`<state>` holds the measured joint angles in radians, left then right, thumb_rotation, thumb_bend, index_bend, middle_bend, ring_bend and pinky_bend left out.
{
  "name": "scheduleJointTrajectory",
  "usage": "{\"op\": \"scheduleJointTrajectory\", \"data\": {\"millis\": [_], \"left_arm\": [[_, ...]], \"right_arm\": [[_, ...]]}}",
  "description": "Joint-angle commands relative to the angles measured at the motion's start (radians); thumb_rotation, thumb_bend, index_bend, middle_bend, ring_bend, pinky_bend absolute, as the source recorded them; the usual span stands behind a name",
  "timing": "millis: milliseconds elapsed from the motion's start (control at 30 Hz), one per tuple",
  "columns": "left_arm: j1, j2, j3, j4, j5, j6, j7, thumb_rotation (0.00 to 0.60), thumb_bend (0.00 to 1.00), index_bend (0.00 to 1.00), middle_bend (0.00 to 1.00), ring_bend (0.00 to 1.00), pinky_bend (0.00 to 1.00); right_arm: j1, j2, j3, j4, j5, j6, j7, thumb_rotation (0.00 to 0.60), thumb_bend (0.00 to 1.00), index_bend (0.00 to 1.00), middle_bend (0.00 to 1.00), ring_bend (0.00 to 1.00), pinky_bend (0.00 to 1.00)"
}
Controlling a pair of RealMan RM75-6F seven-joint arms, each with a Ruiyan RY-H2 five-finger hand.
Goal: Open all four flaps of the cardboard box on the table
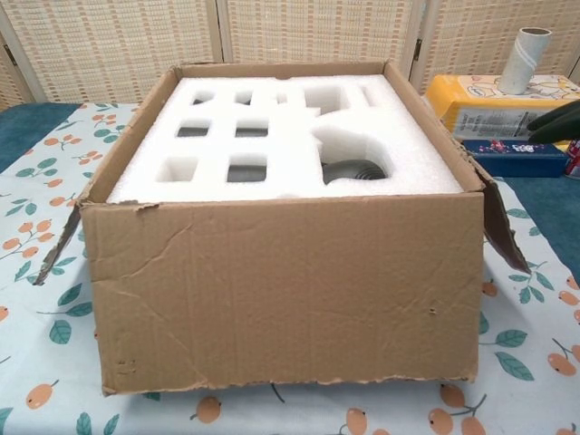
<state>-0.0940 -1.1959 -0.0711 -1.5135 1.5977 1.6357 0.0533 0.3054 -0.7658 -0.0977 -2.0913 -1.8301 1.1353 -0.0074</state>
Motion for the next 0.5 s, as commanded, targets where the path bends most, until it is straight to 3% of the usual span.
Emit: {"op": "scheduleJointTrajectory", "data": {"millis": [33, 100, 200, 500], "left_arm": [[-0.002, 0.017, 0.007, -0.026, -0.02, -0.031, 0.012, 0.6, 0.35, 0.0, 0.0, 0.0, 0.0], [-0.001, 0.025, 0.011, -0.043, -0.029, -0.045, 0.029, 0.6, 0.35, 0.0, 0.0, 0.0, 0.0], [0.002, 0.03, 0.009, -0.063, -0.044, -0.05, 0.058, 0.6, 0.35, 0.0, 0.0, 0.0, 0.0], [0.001, 0.036, 0.005, -0.078, -0.066, -0.069, 0.073, 0.6, 0.35, 0.0, 0.0, 0.0, 0.0]], "right_arm": [[-0.078, -0.139, 0.06, 0.138, 0.091, 0.111, -0.147, 0.6, 0.44, 0.0, 0.0, 0.0, 0.0], [-0.121, -0.213, 0.088, 0.179, 0.155, 0.176, -0.256, 0.6, 0.44, 0.0, 0.0, 0.0, 0.0], [-0.167, -0.329, 0.129, 0.254, 0.194, 0.29, -0.32, 0.6, 0.44, 0.0, 0.0, 0.0, 0.0], [-0.241, -0.46, 0.148, 0.458, 0.207, 0.448, -0.269, 0.6, 0.44, 0.0, 0.0, 0.0, 0.0]]}}
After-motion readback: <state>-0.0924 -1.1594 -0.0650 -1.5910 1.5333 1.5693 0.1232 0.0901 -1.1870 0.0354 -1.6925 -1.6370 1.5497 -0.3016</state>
